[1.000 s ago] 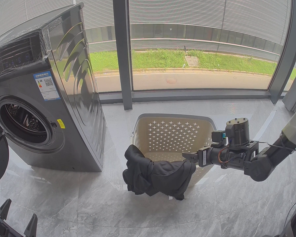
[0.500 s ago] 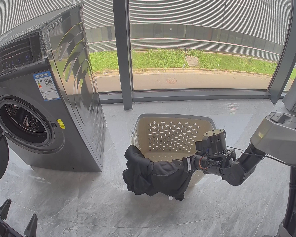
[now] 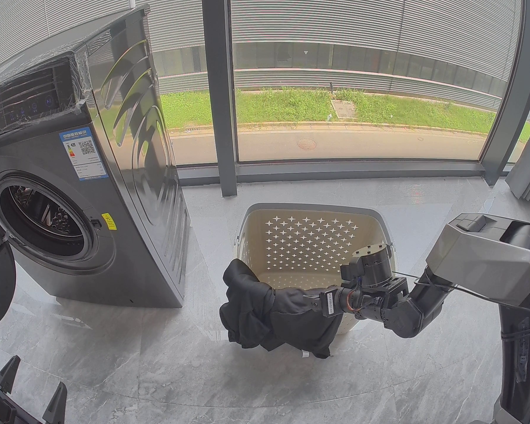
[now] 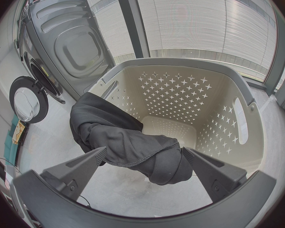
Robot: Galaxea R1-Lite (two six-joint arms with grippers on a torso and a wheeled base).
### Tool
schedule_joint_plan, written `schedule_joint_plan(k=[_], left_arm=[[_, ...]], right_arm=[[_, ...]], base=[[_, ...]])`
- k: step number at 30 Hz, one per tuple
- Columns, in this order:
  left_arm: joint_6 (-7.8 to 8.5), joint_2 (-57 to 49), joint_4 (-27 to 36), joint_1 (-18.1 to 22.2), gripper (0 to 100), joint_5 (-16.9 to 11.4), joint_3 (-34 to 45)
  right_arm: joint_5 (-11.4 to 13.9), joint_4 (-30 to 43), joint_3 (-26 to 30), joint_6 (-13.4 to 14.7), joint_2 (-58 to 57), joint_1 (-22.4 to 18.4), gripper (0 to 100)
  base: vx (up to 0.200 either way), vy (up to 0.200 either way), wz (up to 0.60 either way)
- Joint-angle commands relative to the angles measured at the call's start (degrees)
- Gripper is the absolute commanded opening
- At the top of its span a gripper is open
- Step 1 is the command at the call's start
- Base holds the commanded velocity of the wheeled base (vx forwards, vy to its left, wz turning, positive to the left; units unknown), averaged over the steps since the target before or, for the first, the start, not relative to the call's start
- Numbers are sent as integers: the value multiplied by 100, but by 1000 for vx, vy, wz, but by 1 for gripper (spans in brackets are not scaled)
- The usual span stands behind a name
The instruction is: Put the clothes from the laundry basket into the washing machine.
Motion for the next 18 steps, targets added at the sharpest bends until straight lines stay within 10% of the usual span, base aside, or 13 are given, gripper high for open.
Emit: schedule_joint_plan(k=[1, 18], left_arm=[[-1, -93, 2, 1, 100, 0, 101], [8, -93, -7, 1, 100, 0, 101]], right_arm=[[3, 6, -140, -1, 193, -25, 100], [126, -11, -403, -1, 536, -122, 100]], base=[[0, 0, 0], [0, 0, 0]])
